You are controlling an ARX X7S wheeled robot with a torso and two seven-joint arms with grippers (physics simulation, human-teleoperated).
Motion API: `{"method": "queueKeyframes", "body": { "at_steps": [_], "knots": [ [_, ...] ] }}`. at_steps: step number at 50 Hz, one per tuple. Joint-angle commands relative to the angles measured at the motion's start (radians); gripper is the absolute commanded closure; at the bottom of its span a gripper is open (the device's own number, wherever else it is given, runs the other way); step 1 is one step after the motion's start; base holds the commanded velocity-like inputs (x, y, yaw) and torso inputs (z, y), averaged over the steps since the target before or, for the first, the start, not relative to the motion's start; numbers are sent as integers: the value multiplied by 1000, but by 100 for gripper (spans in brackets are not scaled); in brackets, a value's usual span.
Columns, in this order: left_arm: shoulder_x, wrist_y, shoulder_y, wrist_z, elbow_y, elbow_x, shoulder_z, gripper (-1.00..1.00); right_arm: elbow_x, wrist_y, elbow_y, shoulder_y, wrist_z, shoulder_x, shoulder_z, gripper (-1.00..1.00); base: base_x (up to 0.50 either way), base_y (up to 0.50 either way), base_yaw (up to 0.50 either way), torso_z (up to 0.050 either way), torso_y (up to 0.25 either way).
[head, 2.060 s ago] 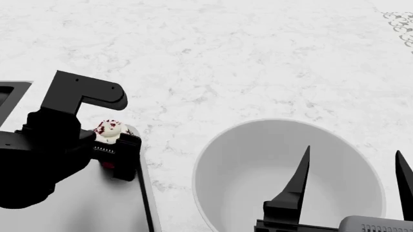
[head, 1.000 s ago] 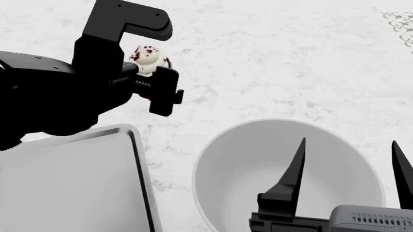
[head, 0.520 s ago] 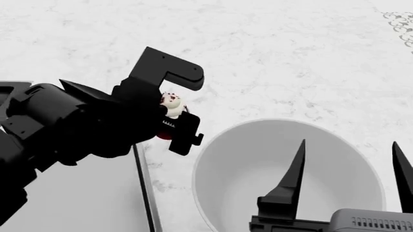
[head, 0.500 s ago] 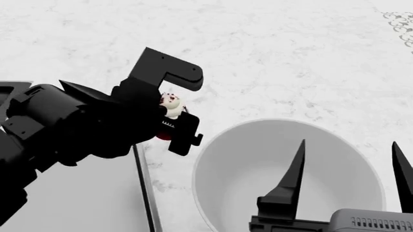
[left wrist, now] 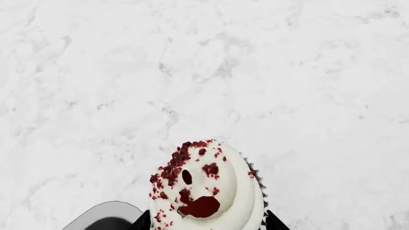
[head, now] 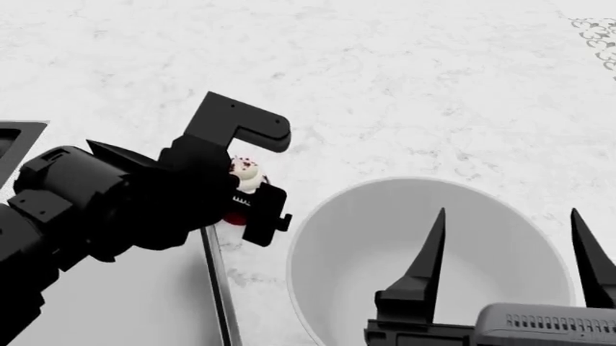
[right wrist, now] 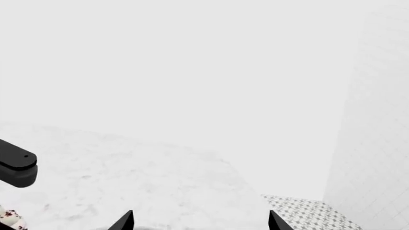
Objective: Move the fresh-baked cupcake off the tray onto the counter, and place the bowl used for mixing into the sink.
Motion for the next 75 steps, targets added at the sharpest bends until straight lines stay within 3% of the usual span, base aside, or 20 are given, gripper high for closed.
{"method": "queueKeyframes", "body": {
  "at_steps": [1,10,11,22,36,38,41,42,44,51,55,56,61,67,75],
  "knots": [
    [2,10,6,-2,-5,-11,5,100,-6,-27,33,5,2,3,-23,-100,0,0,0,0,0],
    [2,4,10,4,2,-1,3,100,-11,-44,40,-6,5,10,-30,-100,0,0,0,0,0],
    [2,-7,12,6,-2,-7,3,-100,-10,-46,41,-8,5,11,-29,-100,0,0,0,0,0],
    [2,-13,-71,-10,26,-53,3,-100,11,-31,15,-3,22,20,-24,-100,0,0,0,0,0],
    [-10,-46,-485,-34,86,-169,-16,-100,82,24,-48,33,66,37,-6,-100,0,0,0,0,1],
    [-99,-43,-529,-125,242,-203,-60,-100,88,12,-48,29,76,50,-14,-100,0,0,0,0,0],
    [-360,41,-633,-374,674,-155,-141,-100,149,-54,-51,-4,67,68,15,-100,0,0,0,0,0],
    [-406,46,-634,-401,809,-219,-183,-100,156,-62,-51,-5,77,77,12,-100,0,0,3,0,0],
    [-575,108,-687,-590,1103,-203,-265,-100,143,-28,-50,28,134,103,-23,-100,0,0,0,0,0],
    [-921,278,-813,-934,1657,-272,-549,-100,244,-9,-54,121,291,182,-104,-100,0,0,0,0,0],
    [-983,327,-802,-974,1771,-236,-623,-100,344,3,-51,191,388,228,-121,-100,0,0,0,0,0],
    [-984,363,-774,-920,1783,-231,-640,-100,353,8,-50,205,403,229,-128,-100,0,0,0,0,0],
    [-1089,420,-667,-1011,1910,-82,-658,-100,386,24,-53,278,480,235,-174,-100,0,0,0,0,0],
    [-1136,465,-564,-950,1952,-5,-645,-100,491,5,-38,317,540,263,-174,-100,0,0,0,0,0],
    [-1149,485,-547,-933,1952,-16,-655,-100,1100,-6,48,523,726,388,-51,-100,0,0,0,0,0]
  ]
}}
